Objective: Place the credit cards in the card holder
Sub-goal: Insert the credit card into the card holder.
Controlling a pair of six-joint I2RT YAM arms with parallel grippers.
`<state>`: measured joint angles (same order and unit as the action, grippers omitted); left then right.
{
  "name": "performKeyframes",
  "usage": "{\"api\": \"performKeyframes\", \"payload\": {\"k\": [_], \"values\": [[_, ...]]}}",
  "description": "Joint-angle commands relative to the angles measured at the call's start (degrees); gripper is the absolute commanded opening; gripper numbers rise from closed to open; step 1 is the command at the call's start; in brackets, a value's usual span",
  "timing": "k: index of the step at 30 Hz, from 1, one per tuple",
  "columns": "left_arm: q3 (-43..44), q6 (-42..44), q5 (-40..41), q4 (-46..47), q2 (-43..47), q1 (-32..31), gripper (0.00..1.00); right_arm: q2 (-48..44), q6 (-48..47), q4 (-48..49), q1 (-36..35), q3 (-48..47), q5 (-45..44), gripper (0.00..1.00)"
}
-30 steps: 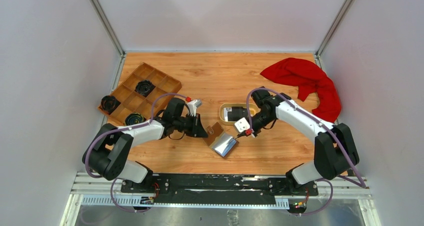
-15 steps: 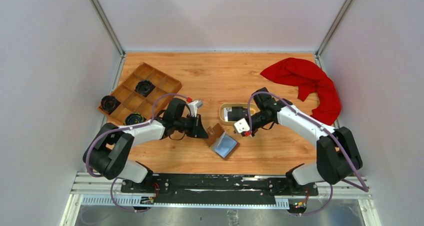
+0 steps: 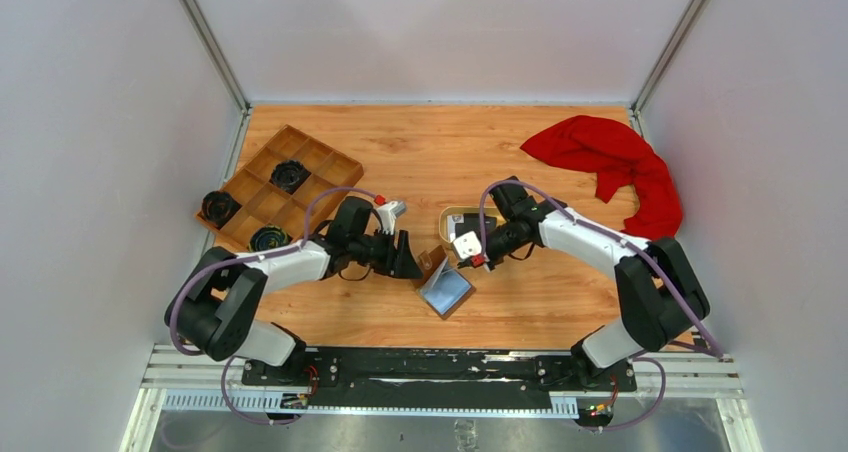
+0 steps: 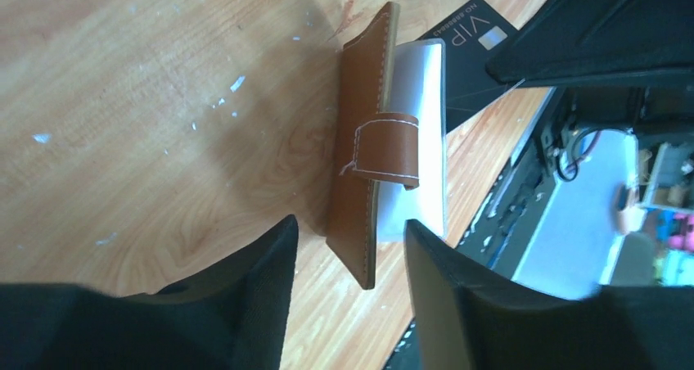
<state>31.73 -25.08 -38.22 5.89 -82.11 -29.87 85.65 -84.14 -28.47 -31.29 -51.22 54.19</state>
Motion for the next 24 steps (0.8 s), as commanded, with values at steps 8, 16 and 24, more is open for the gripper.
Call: {"api": "performKeyframes", "payload": {"k": [8, 16, 24], "values": [[-1.89, 0.75, -1.37, 0.26, 6.23, -0.52, 0.81, 5.11, 8.83, -3.21, -0.76, -4.78, 2.51, 0.00], [-1.17, 1.57, 2.77, 0.26, 5.63, -4.37, 0.86, 8.47, 14.91, -6.01, -0.79, -9.49, 5.05, 0.00], [-0.44, 1.44, 4.93, 0.18, 2.39, -4.85, 0.63, 11.07, 16.85, -8.38, -0.79, -11.94, 5.34, 0.00]]}}
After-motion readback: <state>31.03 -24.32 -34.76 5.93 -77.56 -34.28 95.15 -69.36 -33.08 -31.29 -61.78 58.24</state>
